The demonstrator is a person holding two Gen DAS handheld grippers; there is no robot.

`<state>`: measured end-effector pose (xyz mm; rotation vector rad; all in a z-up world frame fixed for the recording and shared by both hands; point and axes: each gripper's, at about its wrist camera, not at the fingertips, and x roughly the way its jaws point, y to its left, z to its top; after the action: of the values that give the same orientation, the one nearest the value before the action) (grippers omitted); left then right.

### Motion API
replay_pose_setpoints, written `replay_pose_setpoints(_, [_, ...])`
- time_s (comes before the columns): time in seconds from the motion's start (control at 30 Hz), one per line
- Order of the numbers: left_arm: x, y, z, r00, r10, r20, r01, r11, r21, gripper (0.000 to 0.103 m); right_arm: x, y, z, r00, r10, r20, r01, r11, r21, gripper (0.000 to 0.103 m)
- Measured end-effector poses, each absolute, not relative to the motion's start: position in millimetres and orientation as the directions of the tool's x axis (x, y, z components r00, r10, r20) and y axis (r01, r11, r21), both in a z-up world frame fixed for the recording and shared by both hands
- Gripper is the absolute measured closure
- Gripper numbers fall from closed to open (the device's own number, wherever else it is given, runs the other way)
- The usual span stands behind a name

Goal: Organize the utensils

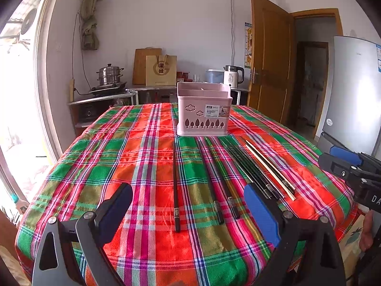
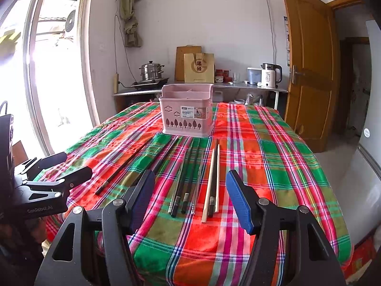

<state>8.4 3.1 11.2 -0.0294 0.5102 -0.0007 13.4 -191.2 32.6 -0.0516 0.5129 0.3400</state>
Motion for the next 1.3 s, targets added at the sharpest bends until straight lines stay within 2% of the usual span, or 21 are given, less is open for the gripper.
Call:
replay_pose_setpoints(0.2, [41,15,5,0.842,-0.038,-0.538,0.009,0.998,-0.058,0.008,34,-193,27,0.803,0.297,-0.517,-0.326,0.945,0.037,0.040])
replay_pose_setpoints(0.37, [71,16,5,0.822,-0.043,-0.568,0.030,0.999,-0.032,0.008,58,-191,24,0.778,0.305,-0.550,-0.337,0.940,0.044,0.040])
replay_pose_setpoints(0.53, [110,18,5,0.775,-0.085,-0.626,0.069,0.996,-0.049,0.013,89,-186,22,0.747,0.311,-0.587,-0.346,0.937,0.055,0.041])
replay_pose_setpoints(0.6, [129,20,2,0.737,-0.128,-0.664,0.094,0.992,-0.087,0.019,102,-183,21,0.734,0.318,-0.601,-0.355,0.933,0.059,0.047])
replay_pose_setpoints(0.77, [169,15,-3,0.693,-0.123,-0.710,0.114,0.992,-0.060,0.026,139,-170,16,0.693,0.317,-0.648,-0.374,0.926,0.053,0.077])
replay_pose_setpoints(0.83, [184,13,-7,0.659,-0.175,-0.731,0.152,0.983,-0.098,0.036,152,-164,12,0.671,0.326,-0.665,-0.387,0.920,0.060,0.082])
replay_pose_setpoints(1.03, [220,8,-24,0.597,-0.198,-0.777,0.164,0.979,-0.122,0.052,190,-150,-3,0.602,0.353,-0.716,-0.428,0.900,0.084,0.087])
replay_pose_setpoints(1.17, [234,7,-32,0.585,-0.194,-0.788,0.160,0.980,-0.122,0.053,209,-144,-15,0.570,0.344,-0.746,-0.432,0.898,0.084,0.088])
replay_pose_setpoints(1.3, [245,6,-38,0.557,-0.194,-0.808,0.152,0.980,-0.131,0.063,228,-140,-23,0.535,0.342,-0.772,-0.432,0.897,0.098,0.092])
